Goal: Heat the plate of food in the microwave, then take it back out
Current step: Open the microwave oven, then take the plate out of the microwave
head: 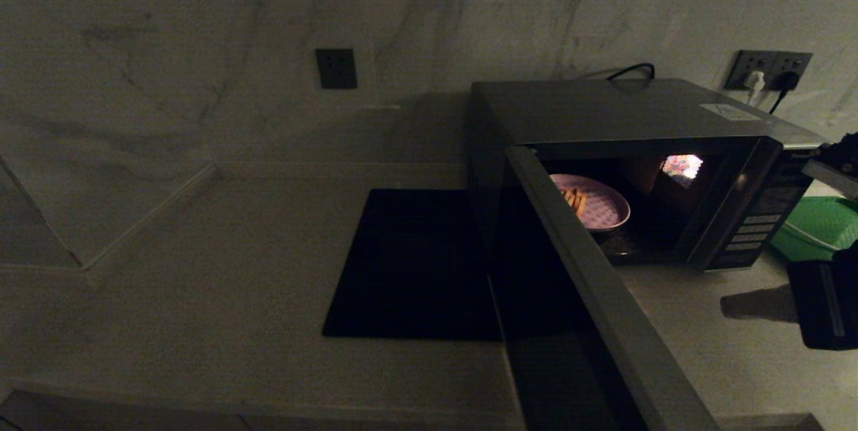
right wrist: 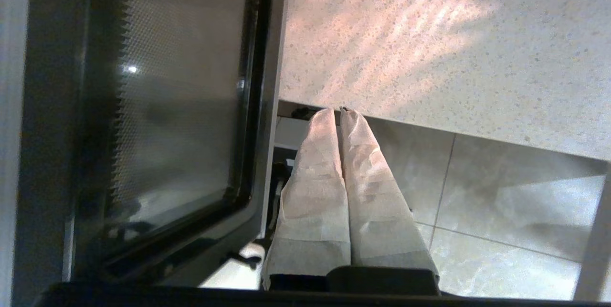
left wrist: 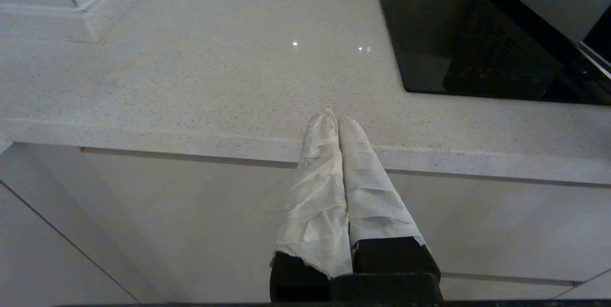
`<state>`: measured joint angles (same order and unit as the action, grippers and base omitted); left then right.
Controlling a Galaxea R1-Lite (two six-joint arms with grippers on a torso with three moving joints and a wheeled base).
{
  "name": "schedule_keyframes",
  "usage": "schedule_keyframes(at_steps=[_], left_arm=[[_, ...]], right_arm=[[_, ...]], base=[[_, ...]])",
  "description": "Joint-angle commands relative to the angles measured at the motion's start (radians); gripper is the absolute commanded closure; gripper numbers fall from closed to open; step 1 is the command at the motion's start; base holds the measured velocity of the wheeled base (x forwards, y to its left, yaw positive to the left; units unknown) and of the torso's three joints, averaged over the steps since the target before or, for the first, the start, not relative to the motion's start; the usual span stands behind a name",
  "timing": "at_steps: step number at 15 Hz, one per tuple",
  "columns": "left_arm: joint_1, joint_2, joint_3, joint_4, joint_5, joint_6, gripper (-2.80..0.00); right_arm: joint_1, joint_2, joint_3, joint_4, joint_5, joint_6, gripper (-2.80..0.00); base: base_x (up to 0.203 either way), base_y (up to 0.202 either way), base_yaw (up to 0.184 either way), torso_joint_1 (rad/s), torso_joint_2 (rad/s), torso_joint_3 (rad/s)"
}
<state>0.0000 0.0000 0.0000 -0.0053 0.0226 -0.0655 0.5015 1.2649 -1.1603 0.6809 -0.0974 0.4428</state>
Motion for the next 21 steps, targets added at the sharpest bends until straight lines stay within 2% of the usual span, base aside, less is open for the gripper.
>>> schedule_keyframes(at_steps=[1,4,6,8,9,17,18,19,21], left_arm=[[0.0,-0.002,0.0,-0.001,0.0,0.0,0.0],[0.0,-0.002,0.0,-0.001,0.0,0.0,0.0],[0.0,-0.002,0.0,-0.001,0.0,0.0,0.0],[0.0,-0.002,0.0,-0.001,0.0,0.0,0.0],[0.0,-0.002,0.0,-0.001,0.0,0.0,0.0],[0.0,-0.002,0.0,-0.001,0.0,0.0,0.0],[0.0,-0.002,0.0,-0.001,0.0,0.0,0.0],[0.0,-0.002,0.0,-0.001,0.0,0.0,0.0],[0.0,-0.002,0.0,-0.001,0.0,0.0,0.0]], right_arm=[[-0.006,0.008,0.037,-0.006,0.001,0.004,0.0],[-0.028,0.034,0.046,-0.025,-0.005,0.004,0.0],[-0.117,0.07,0.042,-0.077,-0.02,0.002,0.0],[-0.203,0.133,0.037,-0.18,-0.103,0.012,0.0],[-0.213,0.152,0.036,-0.199,-0.139,0.038,0.0],[-0.229,0.266,-0.004,-0.291,-0.139,0.042,0.0],[-0.235,0.286,-0.004,-0.306,-0.14,0.042,-1.93],[-0.238,0.309,-0.004,-0.324,-0.14,0.04,-2.8],[-0.241,0.359,-0.005,-0.383,-0.142,0.036,-2.8]], base=[[0.0,0.0,0.0,0.0,0.0,0.0],[0.0,0.0,0.0,0.0,0.0,0.0],[0.0,0.0,0.0,0.0,0.0,0.0],[0.0,0.0,0.0,0.0,0.0,0.0],[0.0,0.0,0.0,0.0,0.0,0.0],[0.0,0.0,0.0,0.0,0.0,0.0],[0.0,0.0,0.0,0.0,0.0,0.0],[0.0,0.0,0.0,0.0,0.0,0.0],[0.0,0.0,0.0,0.0,0.0,0.0]])
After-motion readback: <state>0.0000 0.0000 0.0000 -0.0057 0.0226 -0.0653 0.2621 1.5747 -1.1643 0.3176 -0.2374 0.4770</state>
